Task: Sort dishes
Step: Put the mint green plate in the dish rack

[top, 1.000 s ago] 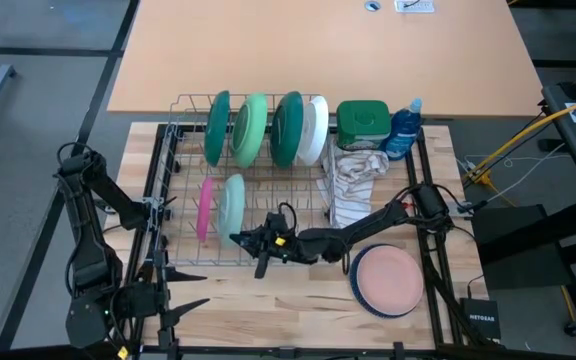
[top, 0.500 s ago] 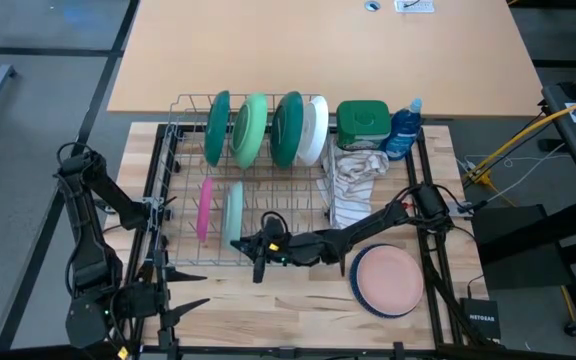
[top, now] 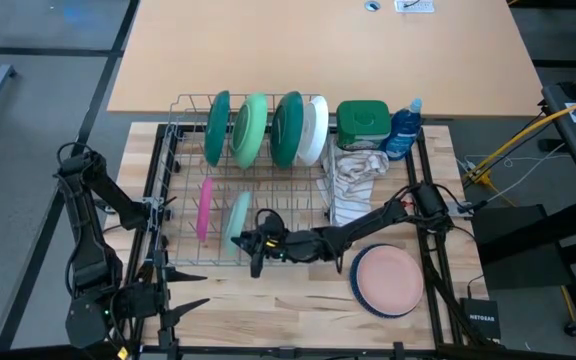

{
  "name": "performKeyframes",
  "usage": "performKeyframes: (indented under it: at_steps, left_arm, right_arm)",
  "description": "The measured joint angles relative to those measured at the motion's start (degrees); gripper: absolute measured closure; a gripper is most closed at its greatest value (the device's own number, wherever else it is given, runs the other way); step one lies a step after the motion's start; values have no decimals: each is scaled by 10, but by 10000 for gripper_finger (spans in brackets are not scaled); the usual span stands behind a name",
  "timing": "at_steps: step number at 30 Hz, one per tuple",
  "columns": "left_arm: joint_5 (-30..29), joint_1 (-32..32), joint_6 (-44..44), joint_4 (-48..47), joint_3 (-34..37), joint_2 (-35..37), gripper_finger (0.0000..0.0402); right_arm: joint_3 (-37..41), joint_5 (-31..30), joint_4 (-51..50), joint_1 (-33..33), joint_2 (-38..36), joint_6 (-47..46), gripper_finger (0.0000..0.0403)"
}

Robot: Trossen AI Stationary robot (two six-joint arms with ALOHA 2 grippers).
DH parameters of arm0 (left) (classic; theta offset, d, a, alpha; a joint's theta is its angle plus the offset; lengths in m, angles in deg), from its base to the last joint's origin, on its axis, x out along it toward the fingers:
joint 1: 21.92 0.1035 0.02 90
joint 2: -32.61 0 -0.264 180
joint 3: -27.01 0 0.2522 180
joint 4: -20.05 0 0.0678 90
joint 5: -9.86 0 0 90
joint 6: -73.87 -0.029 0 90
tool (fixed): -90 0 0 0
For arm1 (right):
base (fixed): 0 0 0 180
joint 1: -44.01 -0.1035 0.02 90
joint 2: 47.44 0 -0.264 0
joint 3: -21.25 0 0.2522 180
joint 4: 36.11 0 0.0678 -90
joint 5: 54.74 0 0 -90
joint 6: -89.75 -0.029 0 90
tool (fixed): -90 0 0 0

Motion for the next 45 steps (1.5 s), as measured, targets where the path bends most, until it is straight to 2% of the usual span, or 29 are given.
performKeyframes:
  at_steps: [5,9,15,24,27,32,41,45]
  left_arm:
    - [0,0,0,0,0,0,218]
    - [0,0,1,0,0,0,218]
    - [0,0,1,0,0,0,218]
    - [0,0,1,0,0,0,218]
    - [0,0,1,0,0,0,218]
    - [0,0,0,0,0,0,218]
    - [0,0,0,0,0,0,218]
    - [0,0,0,0,0,0,218]
  right_arm:
    - [0,-7,-20,0,0,0,295]
    - [0,-7,-21,2,-1,6,274]
    - [0,0,-46,3,-15,40,270]
    - [-1,2,-87,8,-29,43,270]
    - [-1,28,-93,16,-29,42,270]
    - [-1,86,-101,27,-29,20,296]
    - [-1,94,-100,28,-30,14,389]
    - [-1,98,-100,28,-30,15,389]
